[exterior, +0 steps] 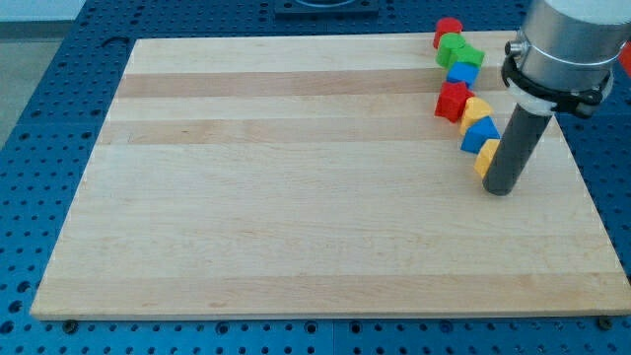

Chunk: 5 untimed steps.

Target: Push the blue triangle and the yellow hexagon towards left

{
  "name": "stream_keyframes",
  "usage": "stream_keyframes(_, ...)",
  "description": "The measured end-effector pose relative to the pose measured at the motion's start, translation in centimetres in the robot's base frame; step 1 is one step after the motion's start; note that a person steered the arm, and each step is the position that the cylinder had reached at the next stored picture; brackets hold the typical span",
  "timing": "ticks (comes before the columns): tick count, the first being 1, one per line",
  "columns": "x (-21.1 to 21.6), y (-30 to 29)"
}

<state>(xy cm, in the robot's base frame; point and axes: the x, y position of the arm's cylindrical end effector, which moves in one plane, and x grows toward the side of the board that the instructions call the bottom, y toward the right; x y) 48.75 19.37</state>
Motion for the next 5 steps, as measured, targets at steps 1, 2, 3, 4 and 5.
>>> stream_keyframes(1,4.8,0.9)
stream_keyframes(2,7.7,3.9)
stream_keyframes(3,6.2,8.8)
stream_keyframes(4,0.5,11.0)
stream_keyframes(5,-5.1,11.3)
